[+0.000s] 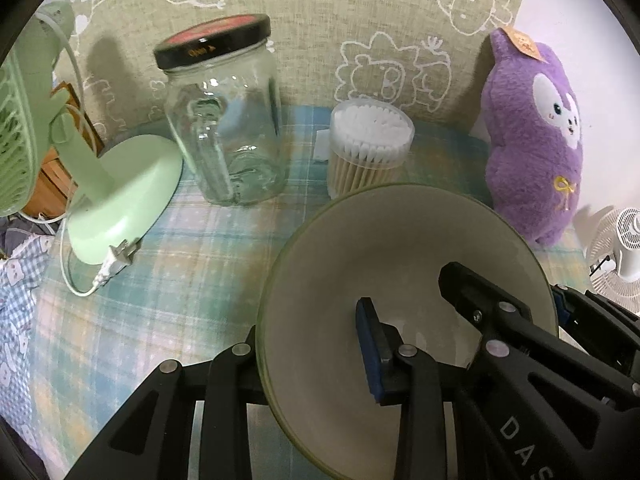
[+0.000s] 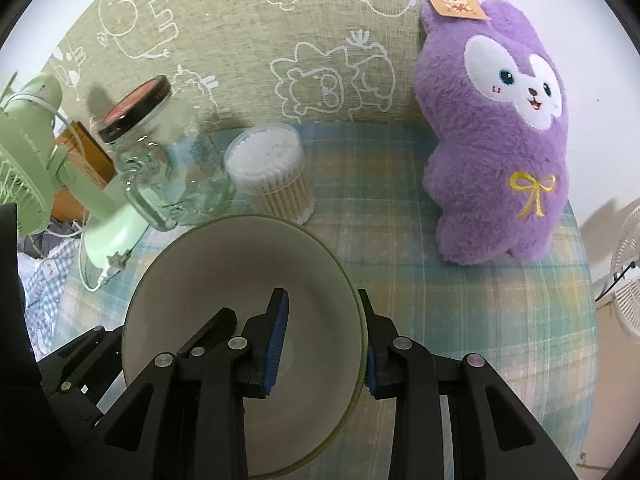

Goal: Organize plates and bowls
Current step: 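Lift the bowl with both grippers off the table, then carry the cream bowl with both grippers toward the plate stack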

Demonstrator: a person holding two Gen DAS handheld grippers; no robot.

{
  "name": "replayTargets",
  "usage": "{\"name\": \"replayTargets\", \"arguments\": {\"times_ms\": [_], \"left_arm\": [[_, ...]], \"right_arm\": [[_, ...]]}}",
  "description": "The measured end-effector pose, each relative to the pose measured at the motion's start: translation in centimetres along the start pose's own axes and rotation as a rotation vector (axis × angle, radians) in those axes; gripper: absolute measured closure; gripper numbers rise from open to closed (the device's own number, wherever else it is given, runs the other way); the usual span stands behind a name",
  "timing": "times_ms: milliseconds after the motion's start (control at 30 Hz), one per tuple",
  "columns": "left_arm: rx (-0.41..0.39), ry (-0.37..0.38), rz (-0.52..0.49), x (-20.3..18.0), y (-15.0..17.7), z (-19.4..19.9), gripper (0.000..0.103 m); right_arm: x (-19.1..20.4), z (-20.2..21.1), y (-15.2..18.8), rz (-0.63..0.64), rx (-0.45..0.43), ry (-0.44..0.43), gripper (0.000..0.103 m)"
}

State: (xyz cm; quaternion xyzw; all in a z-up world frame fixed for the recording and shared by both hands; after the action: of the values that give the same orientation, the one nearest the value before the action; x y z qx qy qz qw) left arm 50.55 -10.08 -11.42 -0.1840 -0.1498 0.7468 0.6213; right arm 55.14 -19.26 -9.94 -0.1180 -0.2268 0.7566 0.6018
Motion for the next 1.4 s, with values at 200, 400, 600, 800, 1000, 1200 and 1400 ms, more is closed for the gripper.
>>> {"name": "replayTargets", "arguments": {"times_ms": [200, 400, 600, 800, 1000, 1200, 1400], "left_arm": [[-0.012, 0.007, -0.008, 0.5, 1.1, 2.7, 0.071], [-0.016, 0.013, -0.016, 0.8, 2.5, 5.0, 0.071], [-0.024, 0.021, -0.037, 1.4, 4.0, 8.0, 0.071], [-0.037, 0.028, -0.050, 2.3, 5.6, 11.4, 0.071], [-0.052, 0.035, -0.058, 3.4, 7.5, 14.8, 0.071], [-0.073, 0.030, -0.076, 4.6, 9.6, 18.1, 0.071], [-0.078, 0.038, -0.091, 5.8, 12.1, 20.3, 0.071]], "right_arm": [[0.7, 2.2, 0.9, -0.008, -0.011, 0.004, 0.067], [2.0, 5.0, 2.4, -0.018, -0.014, 0.011, 0.067], [3.2, 7.9, 4.1, -0.033, -0.024, 0.021, 0.067], [4.6, 11.2, 6.0, -0.058, -0.040, 0.024, 0.067], [6.2, 14.5, 7.9, -0.072, -0.060, 0.029, 0.067], [8.0, 17.7, 10.2, -0.081, -0.080, 0.022, 0.067], [9.6, 20.1, 12.6, -0.088, -0.092, 0.033, 0.067]]}}
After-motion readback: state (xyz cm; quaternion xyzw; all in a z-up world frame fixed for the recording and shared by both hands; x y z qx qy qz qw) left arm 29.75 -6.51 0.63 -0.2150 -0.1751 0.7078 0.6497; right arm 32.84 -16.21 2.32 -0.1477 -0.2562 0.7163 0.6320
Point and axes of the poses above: each gripper's, at about its wrist camera, not at the fingertips, and z roughly against the way its jaws point, x to its left, y to its underside, the point moved 1 cm from there along -z, roughly the way its jaws point, and after that the axes turned 6 degrees about z, right-handed, at the moved point
